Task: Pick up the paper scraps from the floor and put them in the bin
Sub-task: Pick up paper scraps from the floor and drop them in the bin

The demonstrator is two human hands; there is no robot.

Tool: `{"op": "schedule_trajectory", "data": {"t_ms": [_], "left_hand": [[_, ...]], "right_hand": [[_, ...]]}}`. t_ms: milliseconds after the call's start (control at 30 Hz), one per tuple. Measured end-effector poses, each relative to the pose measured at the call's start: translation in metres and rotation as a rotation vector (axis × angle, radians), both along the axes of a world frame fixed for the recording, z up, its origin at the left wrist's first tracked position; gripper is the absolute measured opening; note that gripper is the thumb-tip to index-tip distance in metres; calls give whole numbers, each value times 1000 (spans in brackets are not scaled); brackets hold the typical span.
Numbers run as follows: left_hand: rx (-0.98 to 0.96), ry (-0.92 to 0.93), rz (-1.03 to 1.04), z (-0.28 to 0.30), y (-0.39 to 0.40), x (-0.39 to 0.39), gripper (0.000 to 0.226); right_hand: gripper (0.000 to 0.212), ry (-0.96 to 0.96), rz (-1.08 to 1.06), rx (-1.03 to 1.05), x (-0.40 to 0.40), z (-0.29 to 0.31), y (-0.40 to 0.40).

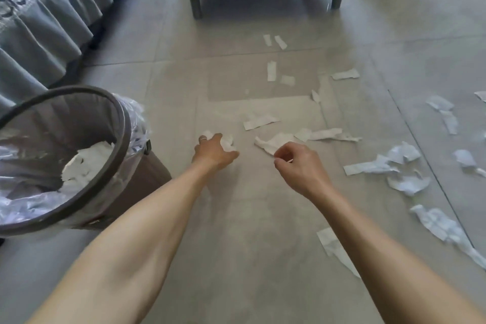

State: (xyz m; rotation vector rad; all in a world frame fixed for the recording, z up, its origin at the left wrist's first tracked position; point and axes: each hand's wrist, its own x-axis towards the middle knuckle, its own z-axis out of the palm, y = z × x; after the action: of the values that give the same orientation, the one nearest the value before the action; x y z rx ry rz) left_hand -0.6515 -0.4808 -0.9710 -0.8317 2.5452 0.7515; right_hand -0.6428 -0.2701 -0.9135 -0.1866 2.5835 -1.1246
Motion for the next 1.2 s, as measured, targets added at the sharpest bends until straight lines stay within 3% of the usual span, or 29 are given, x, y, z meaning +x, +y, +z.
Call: {"op": "schedule_trajectory", "data": {"t_ms": [100,233,367,533,600,700,800,900,967,1033,1167,1200], "left_hand": [[-35,-6,-21,-16,4,-15,74],[58,211,-106,-34,12,-37,23],[114,339,-228,-34,22,-56,28],[149,178,-345,-36,39,-91,77],[114,137,-366,-39,43,-102,73],[64,189,-374,-45,48,-109,45],[45,293,-299,-50,47,-106,27],[80,344,-220,-55,44,-95,21],[129,361,-160,-58,42,-88,15],[172,379,-101,-58,40,-86,10],[236,394,-21,-60,38,-78,8],[242,396,-4,-61,39,-74,7]], "right_hand": [[16,-31,14,48,-6,-4,-2],[17,-37,8,111,-20,-10,1],[18,-58,-93,97,-26,-28,8],[18,-77,-149,105,-31,-50,19],[20,-54,-153,130,-40,-56,22],[27,37,-150,196,-58,-65,28],[59,110,-139,346,-81,-75,31],[117,-86,-84,573,-100,-91,27],[127,-157,-76,563,-103,-104,18],[116,-63,11,516,-99,-115,4],[35,289,126,174,-71,-134,-15],[24,319,128,133,-63,-137,-14]]}}
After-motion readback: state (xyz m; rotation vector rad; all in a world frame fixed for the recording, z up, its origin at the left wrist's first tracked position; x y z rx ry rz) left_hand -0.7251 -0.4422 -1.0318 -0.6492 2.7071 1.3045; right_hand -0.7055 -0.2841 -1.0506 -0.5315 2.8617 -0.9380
